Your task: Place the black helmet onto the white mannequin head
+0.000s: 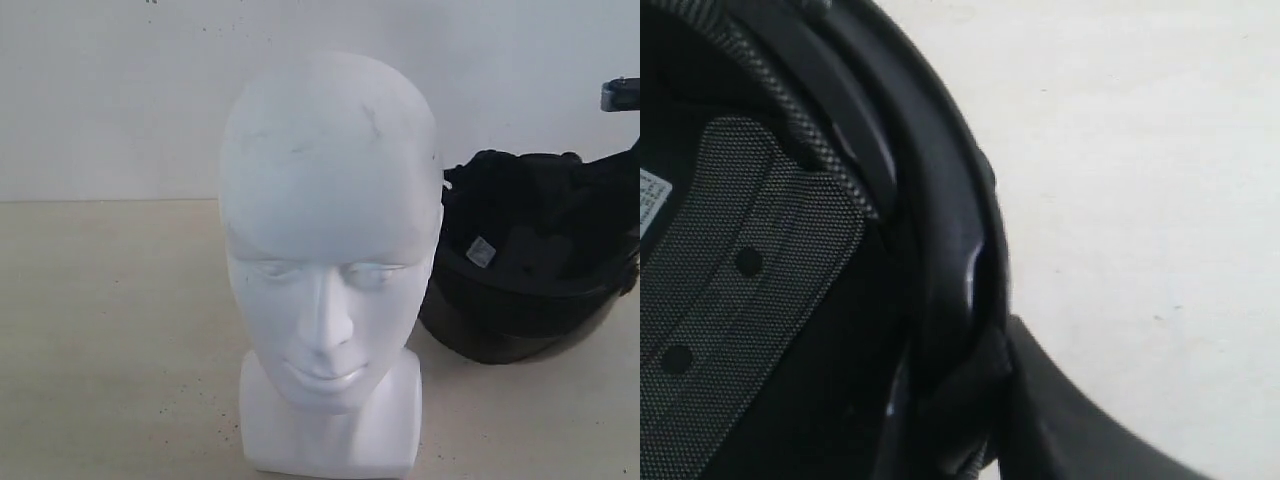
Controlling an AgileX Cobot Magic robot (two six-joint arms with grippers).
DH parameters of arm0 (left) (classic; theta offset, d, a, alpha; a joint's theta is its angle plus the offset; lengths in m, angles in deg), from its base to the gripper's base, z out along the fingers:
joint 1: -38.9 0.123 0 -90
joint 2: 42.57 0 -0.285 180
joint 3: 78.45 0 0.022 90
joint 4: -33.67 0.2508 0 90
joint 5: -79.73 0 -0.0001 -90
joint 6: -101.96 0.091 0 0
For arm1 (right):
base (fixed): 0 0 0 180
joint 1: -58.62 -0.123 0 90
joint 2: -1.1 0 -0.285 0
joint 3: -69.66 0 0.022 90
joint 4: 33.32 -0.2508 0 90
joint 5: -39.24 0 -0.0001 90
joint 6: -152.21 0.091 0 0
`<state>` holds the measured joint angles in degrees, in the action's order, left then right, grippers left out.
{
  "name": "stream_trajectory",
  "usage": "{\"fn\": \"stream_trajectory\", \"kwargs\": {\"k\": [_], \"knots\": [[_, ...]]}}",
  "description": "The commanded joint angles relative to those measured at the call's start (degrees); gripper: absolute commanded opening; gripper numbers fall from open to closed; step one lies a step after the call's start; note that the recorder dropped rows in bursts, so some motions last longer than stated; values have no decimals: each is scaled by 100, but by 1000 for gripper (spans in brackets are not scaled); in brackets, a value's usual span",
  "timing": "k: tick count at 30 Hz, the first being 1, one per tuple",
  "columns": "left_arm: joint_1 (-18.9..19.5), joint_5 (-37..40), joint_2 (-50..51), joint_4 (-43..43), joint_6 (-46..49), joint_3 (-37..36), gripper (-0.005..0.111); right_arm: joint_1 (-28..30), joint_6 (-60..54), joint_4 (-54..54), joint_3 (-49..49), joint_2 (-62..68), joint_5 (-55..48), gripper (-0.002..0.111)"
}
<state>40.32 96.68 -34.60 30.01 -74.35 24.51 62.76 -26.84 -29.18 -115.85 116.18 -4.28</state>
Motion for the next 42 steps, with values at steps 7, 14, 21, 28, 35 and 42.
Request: {"fn": "stream_trajectory", "kwargs": {"k": [7, 14, 21, 28, 35, 42], "knots": [[19, -7, -18, 9, -56, -17, 4, 555, -3742, -497, -12, -413, -1777, 0], [19, -7, -18, 9, -56, -17, 4, 555, -5266, -1815, -12, -435, -2395, 0], [19, -7, -18, 9, -56, -17, 4, 555, -5317, -1587, -12, -435, -2145, 0], [19, -7, -18, 9, -56, -17, 4, 555, -6839, -1928, -12, -435, -1903, 0], [19, -7, -18, 9, -56, -17, 4, 555, -7246, -2083, -12, -435, -1669, 0], [19, -7, -18, 9, -56, -17, 4, 535, -7246, -2742, -12, -435, -1372, 0]]}}
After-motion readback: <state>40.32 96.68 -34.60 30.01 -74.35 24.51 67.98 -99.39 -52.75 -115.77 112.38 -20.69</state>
